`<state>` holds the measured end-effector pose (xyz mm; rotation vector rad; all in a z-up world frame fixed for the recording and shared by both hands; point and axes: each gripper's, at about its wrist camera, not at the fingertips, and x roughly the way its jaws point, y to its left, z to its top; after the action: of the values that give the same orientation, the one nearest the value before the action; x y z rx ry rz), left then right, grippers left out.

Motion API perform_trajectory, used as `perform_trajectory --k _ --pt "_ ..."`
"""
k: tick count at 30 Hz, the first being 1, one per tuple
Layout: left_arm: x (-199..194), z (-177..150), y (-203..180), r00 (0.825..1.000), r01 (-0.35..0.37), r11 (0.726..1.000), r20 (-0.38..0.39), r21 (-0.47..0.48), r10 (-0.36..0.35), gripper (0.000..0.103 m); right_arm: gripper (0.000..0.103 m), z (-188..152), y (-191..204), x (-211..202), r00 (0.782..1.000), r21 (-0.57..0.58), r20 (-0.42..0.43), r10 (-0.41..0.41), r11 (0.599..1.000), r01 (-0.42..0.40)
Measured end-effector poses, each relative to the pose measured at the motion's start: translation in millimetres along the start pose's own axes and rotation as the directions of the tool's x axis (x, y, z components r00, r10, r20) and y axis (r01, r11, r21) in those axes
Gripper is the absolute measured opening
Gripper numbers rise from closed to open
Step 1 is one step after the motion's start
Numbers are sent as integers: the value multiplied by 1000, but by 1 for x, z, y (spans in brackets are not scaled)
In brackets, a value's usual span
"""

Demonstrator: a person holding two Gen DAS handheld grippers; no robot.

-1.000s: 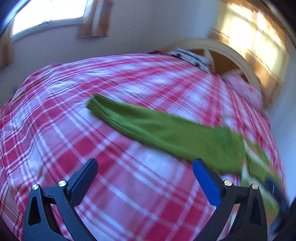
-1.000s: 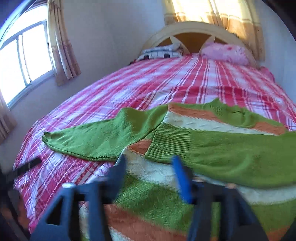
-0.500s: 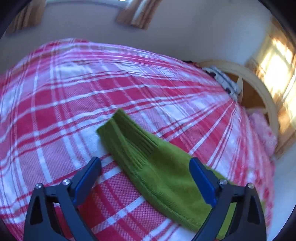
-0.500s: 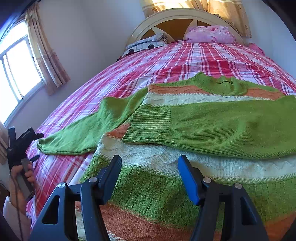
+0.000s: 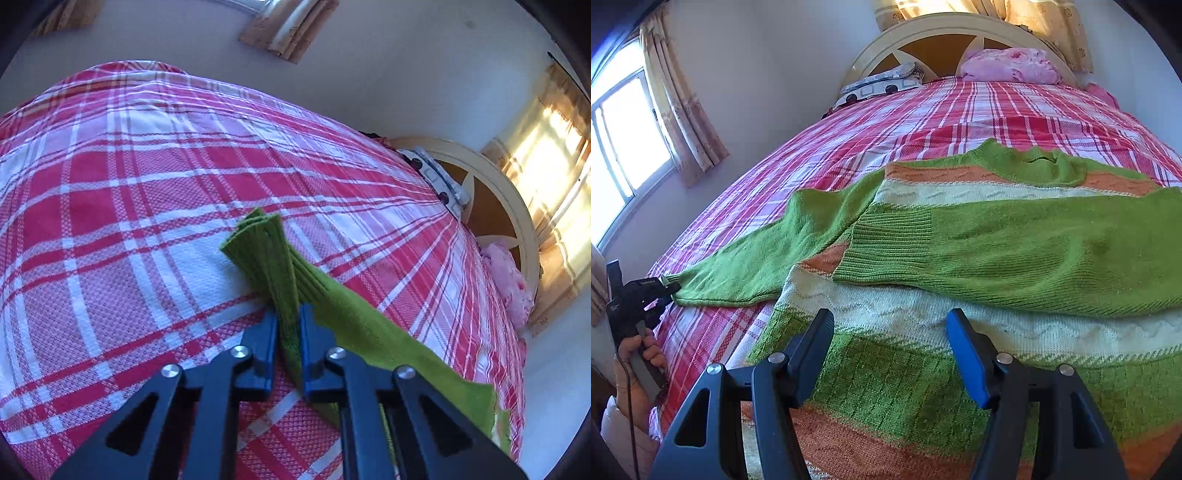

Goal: Fold small clothes
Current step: 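Grasp the other green sleeve cuff with the left tool, then fold the sleeve across the sweater body with the left tool and release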

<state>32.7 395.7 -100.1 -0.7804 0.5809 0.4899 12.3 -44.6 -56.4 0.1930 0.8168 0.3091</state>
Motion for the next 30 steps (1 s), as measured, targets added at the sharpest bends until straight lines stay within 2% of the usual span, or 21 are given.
perform_trajectory --k 4,6,8,11,13,16,17,20,22,24,26,27,28,29,30 --pt "0 1 -17 998 -58 995 5 79 57 8 64 0 0 0 1000 0 -2 -4 1000 4" --pt "-7 0 -31 997 -78 985 40 151 73 8 64 0 0 0 1000 2 -1 -1 1000 1" --pt "-21 -1 -45 996 -62 979 77 195 48 8 64 0 -1 1 1000 9 1 6 1000 -6" --pt "-47 -6 -83 991 9 958 124 287 -46 8 64 0 -5 0 1000 30 10 20 999 -20" --pt "-68 -17 -123 981 72 917 137 391 -136 8 64 0 -9 -1 999 54 19 36 998 -37" --pt "-94 -43 -175 953 194 835 102 515 -284 8 64 0 -14 -1 998 81 28 57 995 -60" --pt "-103 -58 -196 939 249 793 64 556 -339 8 64 0 -14 -1 998 82 28 59 995 -62" --pt "-107 -94 -235 905 372 704 -68 605 -419 8 64 0 -14 -1 998 81 27 58 995 -60" --pt "-101 -117 -248 907 382 671 -116 636 -405 8 64 0 -14 -1 998 85 29 62 994 -64" --pt "-85 -145 -259 918 381 632 -194 675 -346 10 64 0 -15 -1 997 94 31 70 993 -73" --pt "-71 -166 -256 923 382 607 -259 697 -284 12 64 0 -18 -1 996 104 34 80 991 -83" --pt "-67 -170 -252 925 380 604 -273 700 -265 14 64 0 -18 -1 996 107 34 83 990 -86" --pt "-65 -172 -247 927 375 607 -285 701 -245 20 64 0 -18 -1 996 109 35 85 990 -88" --pt "-65 -173 -238 931 364 618 -293 697 -218 38 64 -1 -18 -1 996 110 34 86 990 -89" --pt "-69 -173 -232 933 357 629 -292 690 -209 51 64 0 -18 -1 996 112 34 87 990 -90"
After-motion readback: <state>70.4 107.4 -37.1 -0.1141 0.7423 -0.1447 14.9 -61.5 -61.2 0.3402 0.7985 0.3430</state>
